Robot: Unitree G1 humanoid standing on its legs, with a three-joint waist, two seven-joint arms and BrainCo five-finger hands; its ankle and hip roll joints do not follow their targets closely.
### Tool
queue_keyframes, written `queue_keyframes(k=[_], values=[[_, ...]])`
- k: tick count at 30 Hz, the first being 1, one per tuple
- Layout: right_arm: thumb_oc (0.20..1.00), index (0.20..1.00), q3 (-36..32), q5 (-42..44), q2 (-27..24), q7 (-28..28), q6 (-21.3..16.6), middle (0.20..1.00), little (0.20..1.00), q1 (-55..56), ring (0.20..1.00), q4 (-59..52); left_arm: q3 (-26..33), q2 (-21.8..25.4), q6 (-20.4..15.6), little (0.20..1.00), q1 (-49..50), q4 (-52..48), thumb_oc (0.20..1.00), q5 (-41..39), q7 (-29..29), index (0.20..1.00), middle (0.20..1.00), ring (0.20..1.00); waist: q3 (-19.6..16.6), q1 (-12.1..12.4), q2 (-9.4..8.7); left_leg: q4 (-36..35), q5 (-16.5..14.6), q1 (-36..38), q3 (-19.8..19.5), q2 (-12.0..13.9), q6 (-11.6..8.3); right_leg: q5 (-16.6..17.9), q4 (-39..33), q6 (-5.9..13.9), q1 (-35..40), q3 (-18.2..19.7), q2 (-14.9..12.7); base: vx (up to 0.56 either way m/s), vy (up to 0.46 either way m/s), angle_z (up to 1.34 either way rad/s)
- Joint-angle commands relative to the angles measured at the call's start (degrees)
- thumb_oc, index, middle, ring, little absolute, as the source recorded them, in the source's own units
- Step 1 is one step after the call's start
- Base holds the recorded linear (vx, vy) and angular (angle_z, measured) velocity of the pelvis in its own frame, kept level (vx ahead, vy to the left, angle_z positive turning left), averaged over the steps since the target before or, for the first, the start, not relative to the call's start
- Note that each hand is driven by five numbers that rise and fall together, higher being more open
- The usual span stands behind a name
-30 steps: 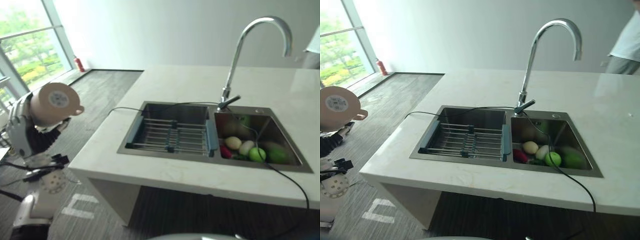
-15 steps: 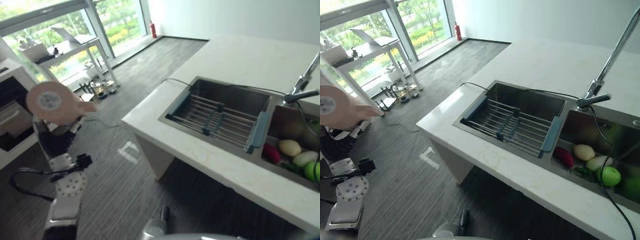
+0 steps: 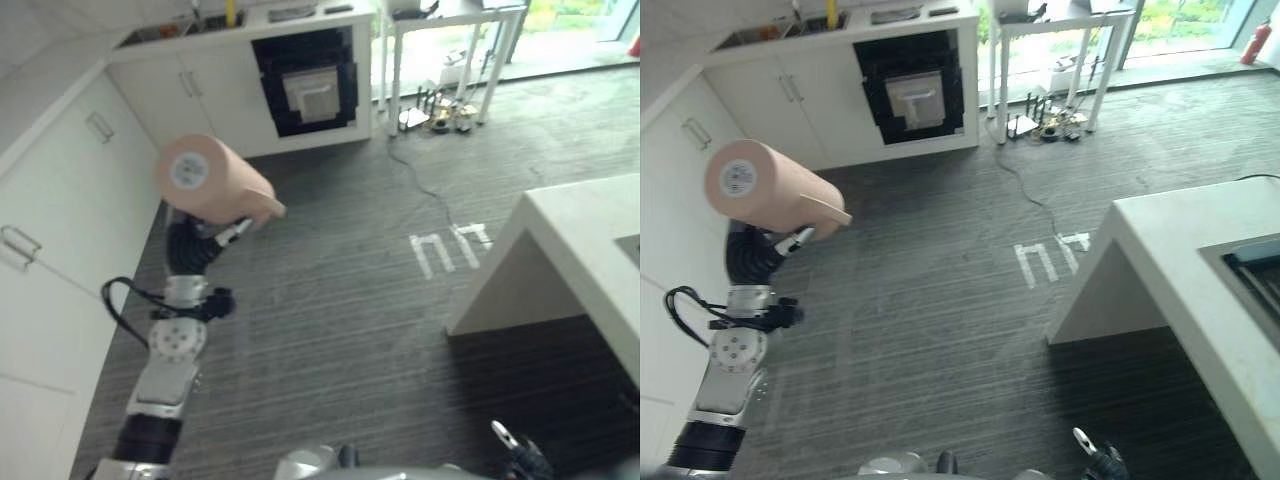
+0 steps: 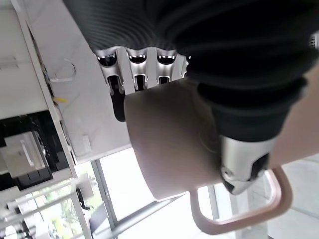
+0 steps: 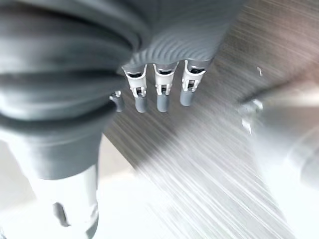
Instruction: Place the dishes in the dishwasher.
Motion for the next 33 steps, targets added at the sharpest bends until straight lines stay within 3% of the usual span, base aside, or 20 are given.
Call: queue_keyframes(k=[1, 3, 5, 8, 12, 15, 17, 19, 26, 33], values=[[1.000, 1.000, 5.7, -2.0, -0.6, 1.6, -0.2, 1.000, 1.000, 1.7, 1.000, -0.2, 1.7, 1.7, -3.8, 0.200, 0.9, -2.2, 0.200, 0.8, 2.6, 0.200, 0.200, 0.200, -5.1, -2.3, -1.18, 3.9, -6.9, 1.0, -1.9, 6.8, -5.82, 11.6, -18.8, 1.55, 4.3, -9.6, 2.5, -0.19, 0.212, 0.42], [1.000, 1.000, 8.5, 0.4, -0.5, 0.0, 4.7, 1.000, 1.000, 1.7, 1.000, -3.2, 1.5, 1.5, -5.0, 0.200, 2.9, -2.5, 0.200, 0.5, 2.3, 0.200, 0.200, 0.200, -4.9, -2.2, -1.20, 6.0, -6.8, -0.3, 0.2, 7.9, -5.99, 10.0, -18.9, 0.88, 5.7, -9.9, 3.2, -0.08, 0.023, 0.18], [1.000, 1.000, 9.6, 6.1, -0.1, 3.7, 3.9, 1.000, 1.000, 1.7, 1.000, -4.8, 1.4, 1.5, -3.8, 0.200, 3.1, -3.1, 0.200, -0.2, 0.5, 0.200, 0.200, 0.200, -4.8, -1.7, -1.58, 9.6, -7.3, -2.5, -0.8, 8.6, -6.80, 8.6, -20.2, -0.23, 7.1, -8.5, 4.4, 0.02, -0.134, 0.93], [1.000, 1.000, 11.2, 11.8, 0.4, 4.8, 4.3, 1.000, 1.000, 1.4, 1.000, -6.9, 1.2, 1.3, -2.8, 0.200, 3.1, -3.2, 0.200, 0.0, -0.3, 0.200, 0.200, 0.200, -5.4, -1.1, -1.70, 9.3, -6.7, -2.5, -1.9, 9.1, -7.31, 8.6, -22.0, -0.92, 8.3, -8.2, 5.3, 0.05, -0.115, 0.69], [1.000, 1.000, 12.5, 9.8, -0.3, 9.1, 7.2, 1.000, 1.000, -0.2, 1.000, -7.5, 0.9, 0.9, -1.0, 0.200, 3.0, -4.3, 0.200, 0.7, -1.2, 0.200, 0.200, 0.200, -6.0, -0.3, -1.78, 9.1, -6.1, -2.4, -2.8, 10.5, -9.08, 9.6, -25.6, -1.27, 9.7, -7.9, 5.8, 0.07, -0.149, 0.32], [1.000, 1.000, 13.3, 11.4, -0.9, 9.5, 7.6, 1.000, 1.000, -0.4, 1.000, -8.1, -0.3, 0.5, -1.0, 0.200, 2.5, -4.7, 0.200, 0.3, -2.4, 0.200, 0.200, 0.200, -6.1, -0.9, -1.99, 9.6, -4.9, -2.5, 0.9, 13.2, -10.75, 10.3, -27.3, -1.34, 10.7, -10.2, 5.7, 0.02, -0.096, 0.21], [1.000, 1.000, 13.0, 12.8, -1.2, 9.2, 7.1, 1.000, 1.000, -0.3, 1.000, -8.0, -2.1, 0.2, -0.6, 0.200, 0.8, -4.3, 0.200, 0.9, -3.0, 0.200, 0.200, 0.200, -6.4, -2.3, -1.97, 8.4, -3.6, -2.0, 5.2, 15.2, -11.52, 11.1, -28.1, -1.03, 10.8, -12.8, 5.4, -0.02, -0.026, 0.53], [1.000, 1.000, 12.5, 13.2, -1.6, 9.0, 7.1, 1.000, 1.000, 0.0, 1.000, -7.7, -4.3, 0.3, 0.0, 0.200, -0.7, -3.8, 0.200, 1.9, -2.6, 0.200, 0.200, 0.200, -6.6, -3.7, -1.59, 6.6, -2.9, -1.0, 6.9, 16.8, -12.64, 11.0, -28.1, -0.47, 11.1, -13.9, 5.1, 0.05, 0.025, 0.96], [1.000, 1.000, 12.0, 11.9, -1.0, 9.8, 6.0, 1.000, 1.000, 0.7, 1.000, -4.9, -6.6, 0.5, 2.1, 0.200, -1.3, -3.7, 0.200, 4.5, -0.9, 0.200, 0.200, 0.200, -6.2, -5.4, -0.98, 3.2, -1.2, 1.4, 10.6, 16.9, -12.45, 12.2, -28.1, -0.06, 11.3, -16.4, 4.1, 0.01, 0.035, 0.31], [1.000, 1.000, 12.2, 11.1, -0.9, 10.9, 5.8, 1.000, 1.000, 1.5, 1.000, -5.2, -6.9, 1.0, 1.5, 0.200, -0.5, -4.0, 0.200, 5.0, -1.2, 0.200, 0.200, 0.200, -6.7, -6.2, -0.93, 2.5, -1.8, 2.2, 11.3, 16.2, -11.96, 12.3, -28.2, 0.31, 11.2, -15.5, 3.8, 0.02, 0.011, -0.08]])
